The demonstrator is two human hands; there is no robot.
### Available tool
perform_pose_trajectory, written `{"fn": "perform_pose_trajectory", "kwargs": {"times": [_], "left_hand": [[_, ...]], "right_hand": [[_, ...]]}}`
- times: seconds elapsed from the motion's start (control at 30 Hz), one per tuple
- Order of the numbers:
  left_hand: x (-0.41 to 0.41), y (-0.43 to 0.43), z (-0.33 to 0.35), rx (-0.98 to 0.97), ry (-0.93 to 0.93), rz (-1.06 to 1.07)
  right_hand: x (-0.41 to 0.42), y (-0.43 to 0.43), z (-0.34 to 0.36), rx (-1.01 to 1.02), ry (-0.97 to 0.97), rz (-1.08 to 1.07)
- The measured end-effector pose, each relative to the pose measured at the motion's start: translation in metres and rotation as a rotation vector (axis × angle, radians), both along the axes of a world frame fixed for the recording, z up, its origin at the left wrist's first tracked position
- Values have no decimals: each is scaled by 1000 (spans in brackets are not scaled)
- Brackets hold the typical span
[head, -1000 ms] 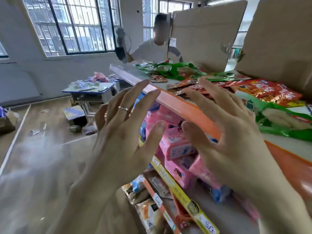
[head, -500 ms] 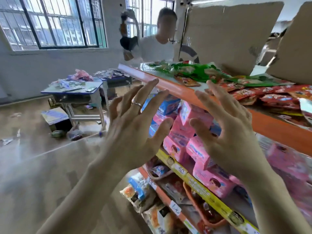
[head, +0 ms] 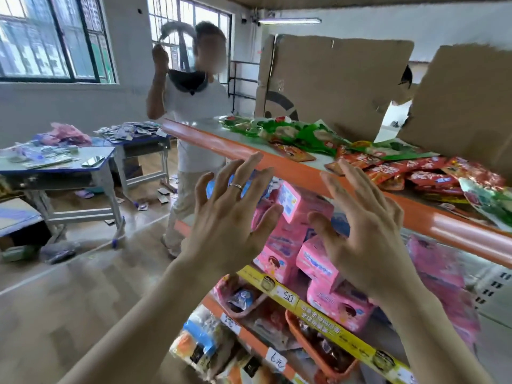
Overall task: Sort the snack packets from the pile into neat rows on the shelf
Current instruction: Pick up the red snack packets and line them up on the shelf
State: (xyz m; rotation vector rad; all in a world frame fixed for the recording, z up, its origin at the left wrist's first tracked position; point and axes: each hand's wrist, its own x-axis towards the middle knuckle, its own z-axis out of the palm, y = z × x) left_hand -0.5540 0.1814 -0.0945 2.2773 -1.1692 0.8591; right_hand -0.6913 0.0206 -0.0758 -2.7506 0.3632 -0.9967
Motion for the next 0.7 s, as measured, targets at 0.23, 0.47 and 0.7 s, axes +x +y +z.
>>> {"fn": "perform_pose_trajectory", "kwargs": {"times": [0.23, 0.47, 0.7], "left_hand": [[40, -12, 3, -17, -20, -32], [102, -19, 20, -43, -23, -3], [148, -25, 23, -48, 4, -20]], "right_hand": [[50, 6, 1, 43, -110, -87], [119, -7, 8, 71, -131, -56], [172, -18, 12, 70, -47, -57]]}}
